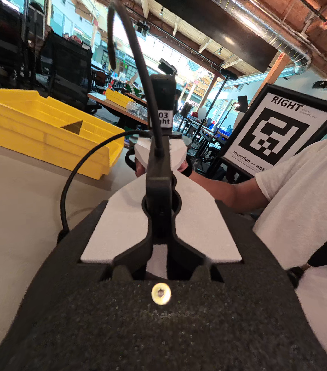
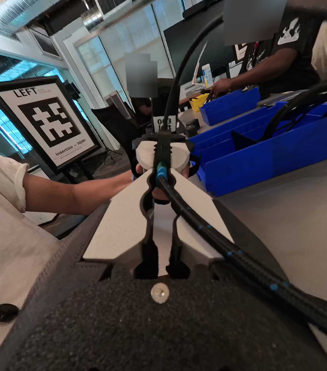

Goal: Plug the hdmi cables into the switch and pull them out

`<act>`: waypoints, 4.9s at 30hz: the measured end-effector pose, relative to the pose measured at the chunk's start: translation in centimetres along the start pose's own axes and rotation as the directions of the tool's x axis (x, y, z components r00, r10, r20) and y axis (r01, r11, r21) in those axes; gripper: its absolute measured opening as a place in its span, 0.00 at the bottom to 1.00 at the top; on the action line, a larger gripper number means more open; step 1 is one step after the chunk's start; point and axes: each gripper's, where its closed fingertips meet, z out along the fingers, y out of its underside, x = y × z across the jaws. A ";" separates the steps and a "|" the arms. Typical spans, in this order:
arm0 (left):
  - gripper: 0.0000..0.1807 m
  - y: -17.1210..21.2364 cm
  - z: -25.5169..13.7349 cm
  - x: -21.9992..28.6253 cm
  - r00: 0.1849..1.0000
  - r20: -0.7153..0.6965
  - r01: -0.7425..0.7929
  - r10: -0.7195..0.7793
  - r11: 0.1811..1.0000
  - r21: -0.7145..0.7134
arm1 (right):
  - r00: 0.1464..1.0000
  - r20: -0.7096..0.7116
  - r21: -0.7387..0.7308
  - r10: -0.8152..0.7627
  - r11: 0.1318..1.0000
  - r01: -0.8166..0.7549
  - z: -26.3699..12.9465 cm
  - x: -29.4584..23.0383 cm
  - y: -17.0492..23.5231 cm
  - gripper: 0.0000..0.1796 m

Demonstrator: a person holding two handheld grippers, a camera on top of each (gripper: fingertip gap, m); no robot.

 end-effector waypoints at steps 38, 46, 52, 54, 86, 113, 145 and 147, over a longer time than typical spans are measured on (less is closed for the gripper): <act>0.08 9.4 -1.7 1.9 0.961 0.276 0.004 0.025 0.995 -0.104 | 0.726 -0.391 0.385 0.566 0.817 -0.430 -28.6 15.0 -0.5 0.07; 0.08 9.3 -2.0 1.9 0.963 0.271 0.023 0.002 0.996 -0.087 | 0.530 -0.677 0.087 0.511 0.770 -0.632 -29.9 13.7 4.7 0.25; 0.08 9.4 -1.8 2.1 0.965 0.261 0.031 -0.006 0.995 -0.090 | 0.540 -0.757 -0.126 0.368 0.728 -0.674 -31.9 9.0 6.0 0.25; 0.08 9.6 -1.6 2.1 0.967 0.254 0.034 -0.007 0.995 -0.099 | 0.541 -0.770 -0.170 0.337 0.710 -0.684 -32.5 8.1 6.8 0.25; 0.08 9.5 -1.6 1.6 0.962 0.273 0.041 -0.015 0.995 -0.087 | 0.840 -0.525 -0.339 0.135 0.872 -0.352 -20.1 8.0 1.4 0.24; 0.19 7.4 -3.6 0.8 0.950 0.302 0.068 -0.083 0.996 0.062 | 0.846 -0.482 -0.273 -0.228 0.957 0.102 -12.9 8.6 -7.7 0.07; 0.17 9.3 -5.2 -2.1 0.867 0.497 0.011 0.025 0.997 -0.070 | 0.528 -0.839 -0.246 -0.132 0.957 -0.152 -22.4 16.9 -5.9 0.16; 0.18 9.3 -5.3 -2.3 0.855 0.517 -0.008 0.052 0.996 -0.086 | 0.665 -0.739 -0.225 -0.110 0.970 -0.090 -17.2 12.4 -2.0 0.16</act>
